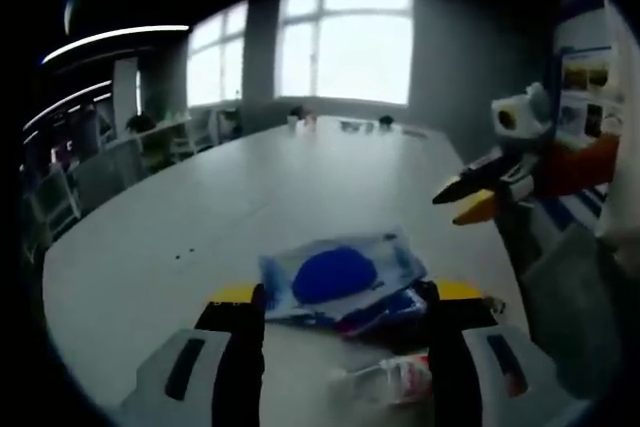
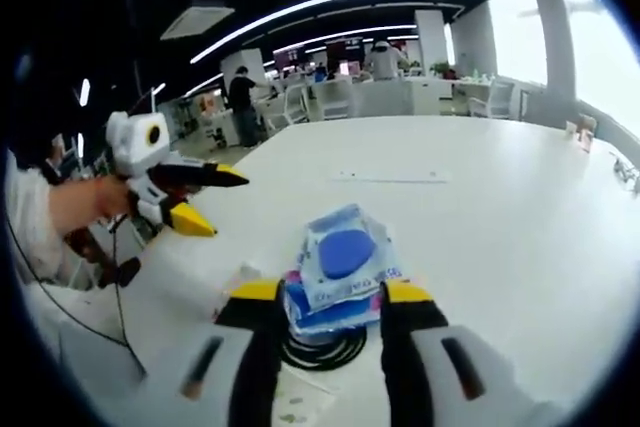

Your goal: Arrange the tabletop items into an orderly group along one side of the table until the central work area is clear of visible clutter.

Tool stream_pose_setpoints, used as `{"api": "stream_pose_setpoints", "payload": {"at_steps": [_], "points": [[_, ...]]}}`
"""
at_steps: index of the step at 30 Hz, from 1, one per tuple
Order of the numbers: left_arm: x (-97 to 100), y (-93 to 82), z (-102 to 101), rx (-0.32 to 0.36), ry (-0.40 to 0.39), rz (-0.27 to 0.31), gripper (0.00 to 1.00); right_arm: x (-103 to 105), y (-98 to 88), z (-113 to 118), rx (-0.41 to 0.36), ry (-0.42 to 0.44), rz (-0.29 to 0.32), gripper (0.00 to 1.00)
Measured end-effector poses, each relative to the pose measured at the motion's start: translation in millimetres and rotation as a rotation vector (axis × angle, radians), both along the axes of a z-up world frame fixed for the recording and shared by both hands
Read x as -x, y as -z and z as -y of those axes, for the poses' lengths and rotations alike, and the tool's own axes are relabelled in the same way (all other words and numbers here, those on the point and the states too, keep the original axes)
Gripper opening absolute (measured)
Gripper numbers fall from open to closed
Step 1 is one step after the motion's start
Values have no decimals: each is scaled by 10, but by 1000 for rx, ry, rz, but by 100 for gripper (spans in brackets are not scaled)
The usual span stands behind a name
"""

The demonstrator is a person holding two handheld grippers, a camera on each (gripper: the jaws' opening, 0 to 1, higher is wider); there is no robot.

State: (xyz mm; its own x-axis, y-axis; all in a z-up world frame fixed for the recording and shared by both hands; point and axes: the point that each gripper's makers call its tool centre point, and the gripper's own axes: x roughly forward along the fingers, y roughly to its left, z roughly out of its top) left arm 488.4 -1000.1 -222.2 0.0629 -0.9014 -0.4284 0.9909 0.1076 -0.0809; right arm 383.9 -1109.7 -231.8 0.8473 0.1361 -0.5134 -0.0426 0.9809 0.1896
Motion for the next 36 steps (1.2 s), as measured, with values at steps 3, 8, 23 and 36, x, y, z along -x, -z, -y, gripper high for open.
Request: {"api": "stream_pose_setpoints", "payload": {"at_steps": [3, 8, 23, 36], "points": [[-31, 32, 18, -6, 4, -1, 63, -16, 15, 9, -8, 12, -2, 35], [-87, 94, 67, -13, 12, -5, 63, -46, 54, 15, -31, 30, -9, 34], [-265, 255, 186, -38, 33, -13, 62, -96, 210, 65, -65, 79, -44, 32], [-407, 425, 292, -65, 46, -22, 61, -150, 344, 69, -95, 104, -69, 32]]}}
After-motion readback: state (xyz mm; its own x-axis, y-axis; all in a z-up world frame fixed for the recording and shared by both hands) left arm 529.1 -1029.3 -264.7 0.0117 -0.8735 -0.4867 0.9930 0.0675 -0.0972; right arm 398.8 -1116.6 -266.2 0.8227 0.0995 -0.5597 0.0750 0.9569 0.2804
